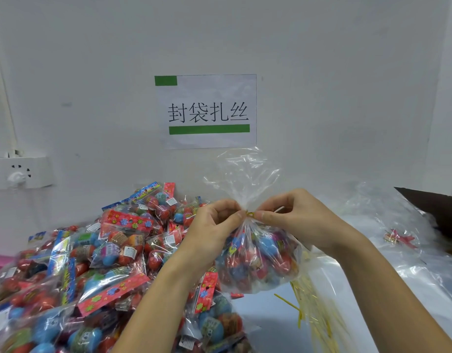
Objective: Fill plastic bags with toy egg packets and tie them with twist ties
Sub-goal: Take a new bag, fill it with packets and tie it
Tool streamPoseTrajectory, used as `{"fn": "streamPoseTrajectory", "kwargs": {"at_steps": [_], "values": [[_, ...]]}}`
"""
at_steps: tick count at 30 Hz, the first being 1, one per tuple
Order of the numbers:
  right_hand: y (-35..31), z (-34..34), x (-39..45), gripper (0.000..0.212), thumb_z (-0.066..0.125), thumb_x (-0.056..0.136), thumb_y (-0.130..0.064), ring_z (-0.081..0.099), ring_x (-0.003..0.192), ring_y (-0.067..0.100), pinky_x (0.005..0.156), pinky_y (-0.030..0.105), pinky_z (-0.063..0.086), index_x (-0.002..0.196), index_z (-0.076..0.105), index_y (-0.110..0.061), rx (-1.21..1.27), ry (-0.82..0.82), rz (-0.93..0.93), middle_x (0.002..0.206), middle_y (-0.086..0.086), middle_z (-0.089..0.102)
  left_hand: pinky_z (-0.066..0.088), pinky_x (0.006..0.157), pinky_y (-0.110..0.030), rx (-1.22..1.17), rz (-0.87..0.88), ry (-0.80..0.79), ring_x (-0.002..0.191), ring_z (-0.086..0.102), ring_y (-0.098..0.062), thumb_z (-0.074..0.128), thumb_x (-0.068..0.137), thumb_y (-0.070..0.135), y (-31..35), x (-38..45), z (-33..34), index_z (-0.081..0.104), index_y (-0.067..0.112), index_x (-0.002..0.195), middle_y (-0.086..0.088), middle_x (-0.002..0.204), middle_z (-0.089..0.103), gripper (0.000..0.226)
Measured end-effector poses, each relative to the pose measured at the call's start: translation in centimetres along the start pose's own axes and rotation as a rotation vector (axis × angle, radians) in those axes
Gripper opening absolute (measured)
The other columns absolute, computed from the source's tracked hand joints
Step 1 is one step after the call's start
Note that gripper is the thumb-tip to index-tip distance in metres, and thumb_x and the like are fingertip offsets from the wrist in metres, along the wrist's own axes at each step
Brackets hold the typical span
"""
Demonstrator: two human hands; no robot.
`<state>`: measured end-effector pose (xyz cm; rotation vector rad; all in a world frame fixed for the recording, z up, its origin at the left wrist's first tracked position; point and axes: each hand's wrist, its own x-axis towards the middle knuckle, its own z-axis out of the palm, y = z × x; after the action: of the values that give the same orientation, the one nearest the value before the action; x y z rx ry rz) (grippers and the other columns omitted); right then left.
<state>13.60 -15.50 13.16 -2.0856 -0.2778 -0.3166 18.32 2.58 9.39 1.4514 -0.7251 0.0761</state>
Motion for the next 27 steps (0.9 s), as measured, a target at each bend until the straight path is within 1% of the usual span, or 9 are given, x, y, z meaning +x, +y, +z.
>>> {"fn": "streamPoseTrajectory", "kwargs": {"at_steps": [5,10,12,14,16,19,21,24,27], "values": [[0.2,0.6,0.5,0.015,0.076,0.086,-0.025,0.069,0.074,0.023,0.072,0.036,0.057,0.072,0.077,-0.03,-0.025,0.165,-0.083,0.074,0.003,0.073,0.054,0.075,-0.025,-0.016,-0.013,-0.051,0.079,0.068,-0.013,0.062,0.096,0.012,-0.1,-0.1,0.1,0.076,0.024,0.083,0.0,0.082,0.072,0.023],[0.3,1.6,0.9,0.022,0.076,0.085,-0.019,0.055,0.055,0.011,0.057,0.025,0.048,0.066,0.074,-0.029,-0.068,0.239,-0.113,0.061,-0.001,0.065,0.053,0.068,-0.02,-0.012,-0.019,-0.056,0.07,0.065,-0.009,0.061,0.097,0.009,-0.3,-0.1,0.1,0.075,0.021,0.081,0.002,0.075,0.07,0.025],[0.3,1.6,1.0,0.019,0.075,0.087,-0.022,0.061,0.06,0.012,0.058,0.021,0.049,0.069,0.076,-0.028,-0.083,0.24,-0.102,0.066,-0.002,0.069,0.054,0.07,-0.02,-0.012,-0.02,-0.032,0.073,0.067,-0.009,0.062,0.096,0.01,-0.3,-0.1,0.0,0.077,0.023,0.081,0.002,0.077,0.072,0.025],[0.2,1.4,1.0,0.015,0.072,0.09,-0.027,0.063,0.062,0.003,0.056,0.012,0.046,0.075,0.078,-0.027,-0.084,0.23,-0.08,0.067,-0.012,0.071,0.054,0.073,-0.023,-0.007,-0.027,0.013,0.077,0.069,-0.012,0.063,0.096,0.012,-0.5,0.1,-0.1,0.077,0.026,0.081,0.001,0.08,0.073,0.024],[0.1,1.2,1.0,0.019,0.069,0.092,-0.033,0.057,0.054,-0.001,0.05,0.008,0.041,0.079,0.079,-0.024,-0.077,0.239,-0.058,0.06,-0.014,0.067,0.053,0.073,-0.024,0.002,-0.03,0.06,0.078,0.067,-0.014,0.064,0.095,0.012,-0.8,0.3,-0.1,0.077,0.024,0.081,0.0,0.08,0.072,0.022],[-0.3,0.9,0.7,0.027,0.07,0.091,-0.04,0.051,0.044,-0.001,0.044,0.009,0.039,0.075,0.078,-0.019,-0.062,0.233,-0.038,0.051,-0.011,0.062,0.051,0.07,-0.018,0.014,-0.029,0.105,0.075,0.066,-0.009,0.065,0.095,0.009,-1.1,0.4,-0.3,0.074,0.016,0.087,0.003,0.076,0.071,0.013],[-0.6,0.8,0.4,0.027,0.072,0.088,-0.043,0.061,0.053,0.003,0.051,0.015,0.046,0.075,0.08,-0.021,-0.075,0.185,-0.017,0.061,-0.007,0.07,0.051,0.071,-0.018,0.032,-0.026,0.103,0.076,0.066,-0.008,0.065,0.095,0.01,-1.1,0.5,-0.4,0.072,0.009,0.093,0.004,0.077,0.071,0.007],[-0.9,1.1,0.2,0.024,0.073,0.088,-0.041,0.07,0.078,0.015,0.071,0.032,0.057,0.076,0.081,-0.022,-0.101,0.136,0.004,0.076,0.002,0.076,0.053,0.076,-0.023,0.038,-0.018,0.102,0.081,0.068,-0.012,0.065,0.095,0.011,-1.0,0.5,-0.3,0.071,0.007,0.096,-0.001,0.082,0.073,0.007],[-1.1,1.1,0.1,0.021,0.074,0.087,-0.039,0.071,0.078,0.014,0.077,0.035,0.058,0.076,0.082,-0.022,-0.089,0.128,0.011,0.074,0.0,0.076,0.053,0.076,-0.025,0.053,-0.014,0.111,0.08,0.068,-0.014,0.067,0.094,0.012,-0.9,0.4,-0.2,0.072,0.01,0.093,-0.004,0.081,0.072,0.006]]}}
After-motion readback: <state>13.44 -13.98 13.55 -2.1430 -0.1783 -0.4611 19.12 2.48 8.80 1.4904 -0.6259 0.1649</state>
